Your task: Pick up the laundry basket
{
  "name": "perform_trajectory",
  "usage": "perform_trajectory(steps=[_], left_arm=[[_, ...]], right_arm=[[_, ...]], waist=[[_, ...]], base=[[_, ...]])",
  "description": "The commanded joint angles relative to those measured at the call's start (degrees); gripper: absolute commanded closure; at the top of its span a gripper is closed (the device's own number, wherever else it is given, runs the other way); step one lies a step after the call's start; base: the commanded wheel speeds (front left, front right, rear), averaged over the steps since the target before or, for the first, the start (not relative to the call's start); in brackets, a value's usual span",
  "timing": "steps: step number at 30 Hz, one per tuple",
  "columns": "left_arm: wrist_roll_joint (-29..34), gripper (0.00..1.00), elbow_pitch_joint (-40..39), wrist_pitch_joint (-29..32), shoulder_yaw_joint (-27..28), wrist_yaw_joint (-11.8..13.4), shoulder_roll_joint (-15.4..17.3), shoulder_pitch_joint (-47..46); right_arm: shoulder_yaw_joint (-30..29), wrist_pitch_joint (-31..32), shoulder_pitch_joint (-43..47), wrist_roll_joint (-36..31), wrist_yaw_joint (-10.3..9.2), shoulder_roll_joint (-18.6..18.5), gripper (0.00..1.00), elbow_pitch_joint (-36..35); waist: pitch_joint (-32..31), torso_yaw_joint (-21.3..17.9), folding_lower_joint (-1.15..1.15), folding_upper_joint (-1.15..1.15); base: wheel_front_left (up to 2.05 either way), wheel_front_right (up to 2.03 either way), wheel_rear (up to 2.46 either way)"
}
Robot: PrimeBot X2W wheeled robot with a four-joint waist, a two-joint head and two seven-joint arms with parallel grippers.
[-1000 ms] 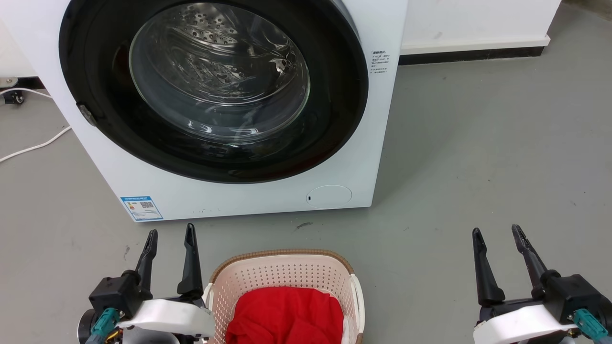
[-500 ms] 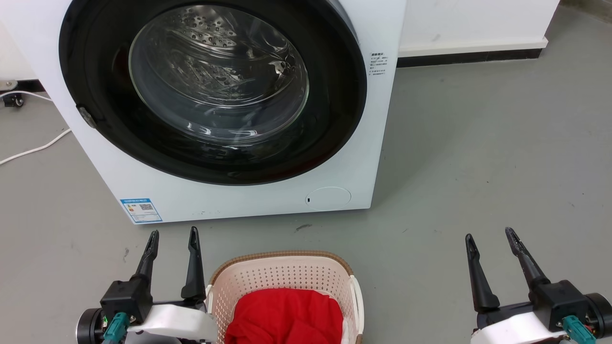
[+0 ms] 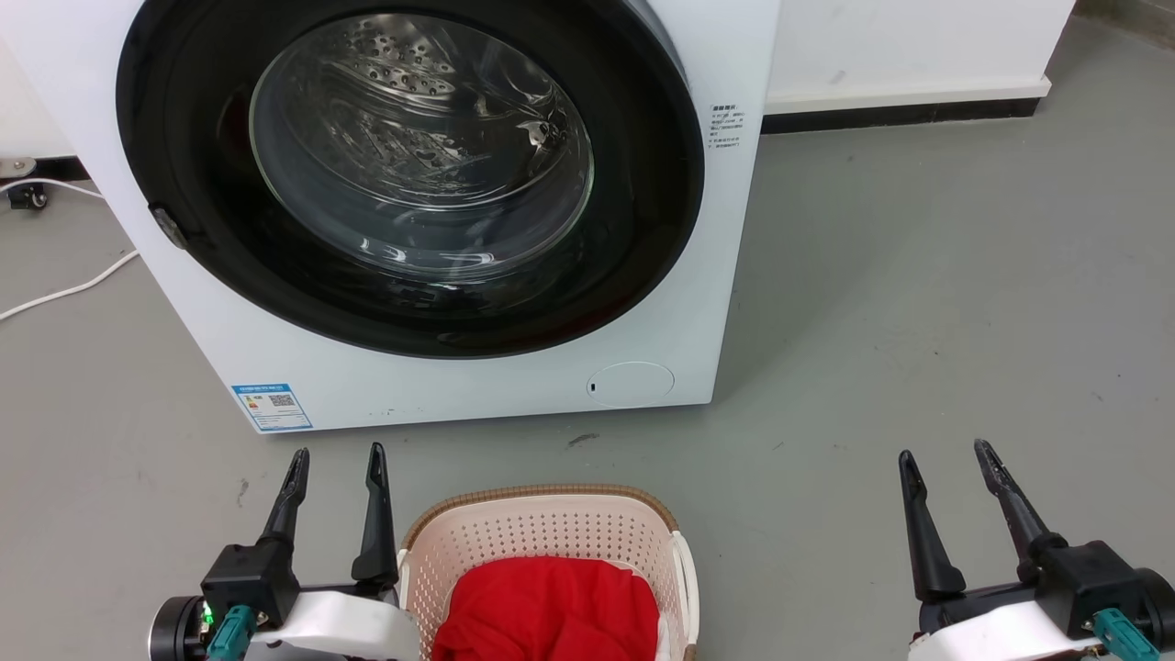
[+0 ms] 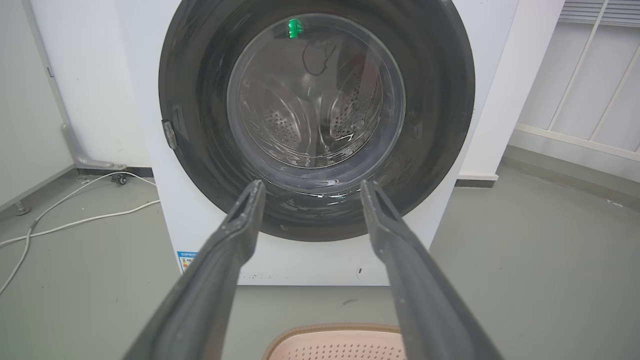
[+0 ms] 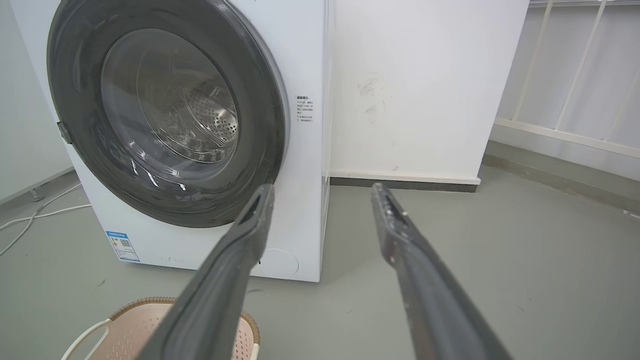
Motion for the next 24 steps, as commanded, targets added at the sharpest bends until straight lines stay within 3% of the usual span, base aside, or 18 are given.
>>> perform_trajectory(steps=[1,24], left_arm=[[-0.2,0.0,0.1,-0.2,0.0,0.2,0.2,0.6],[0.0,0.0,0.3,-0.2,0.3,0.1,0.2,0.5]], right_arm=[[-0.1,-0.1,0.7,0.7,-0.03,-0.2,0.0,0.2],[0.6,-0.1,0.5,1.4,-0.02,-0.2,0.0,0.2]], waist=[[0.0,0.0,0.0,0.0],[0.3,-0.2,0.0,0.0]], base=[[0.0,0.0,0.0],[0.0,0.0,0.0]])
